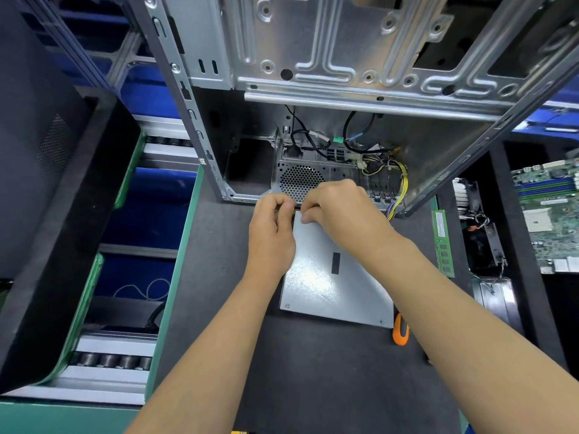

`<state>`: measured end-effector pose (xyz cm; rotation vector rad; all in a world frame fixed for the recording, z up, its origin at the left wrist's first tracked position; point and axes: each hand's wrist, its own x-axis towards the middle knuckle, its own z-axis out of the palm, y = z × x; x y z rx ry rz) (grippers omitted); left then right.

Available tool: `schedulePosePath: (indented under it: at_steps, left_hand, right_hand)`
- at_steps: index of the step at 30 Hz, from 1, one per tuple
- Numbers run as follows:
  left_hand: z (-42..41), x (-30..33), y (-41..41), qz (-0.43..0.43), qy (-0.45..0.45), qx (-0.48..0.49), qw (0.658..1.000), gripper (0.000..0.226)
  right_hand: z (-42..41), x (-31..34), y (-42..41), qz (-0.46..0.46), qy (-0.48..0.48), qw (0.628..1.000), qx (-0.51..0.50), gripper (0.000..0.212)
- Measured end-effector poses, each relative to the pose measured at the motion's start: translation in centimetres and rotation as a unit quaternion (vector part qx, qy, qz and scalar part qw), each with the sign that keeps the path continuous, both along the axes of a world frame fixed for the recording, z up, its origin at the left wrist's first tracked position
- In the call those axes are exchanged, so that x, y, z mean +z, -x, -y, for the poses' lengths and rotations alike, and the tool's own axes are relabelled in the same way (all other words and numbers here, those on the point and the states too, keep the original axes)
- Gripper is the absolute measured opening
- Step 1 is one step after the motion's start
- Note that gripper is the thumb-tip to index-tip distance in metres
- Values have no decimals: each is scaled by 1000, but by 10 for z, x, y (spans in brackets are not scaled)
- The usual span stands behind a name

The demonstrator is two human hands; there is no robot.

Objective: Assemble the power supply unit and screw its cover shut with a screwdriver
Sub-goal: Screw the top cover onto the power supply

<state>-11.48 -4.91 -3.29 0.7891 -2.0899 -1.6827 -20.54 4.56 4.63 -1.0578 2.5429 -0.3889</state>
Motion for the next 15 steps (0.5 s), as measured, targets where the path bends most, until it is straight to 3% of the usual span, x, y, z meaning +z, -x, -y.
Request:
schedulePosePath:
  at_steps: [6,15]
  left_hand:
    - [0,3,-2,-12,1,-2,1000,29]
    - [0,12,-5,-58,-41,34,997,24]
  right_hand:
    - [-12,-1,4,86,118,987,-68,16]
    - [-7,-3,6,73,219,968,-100,15]
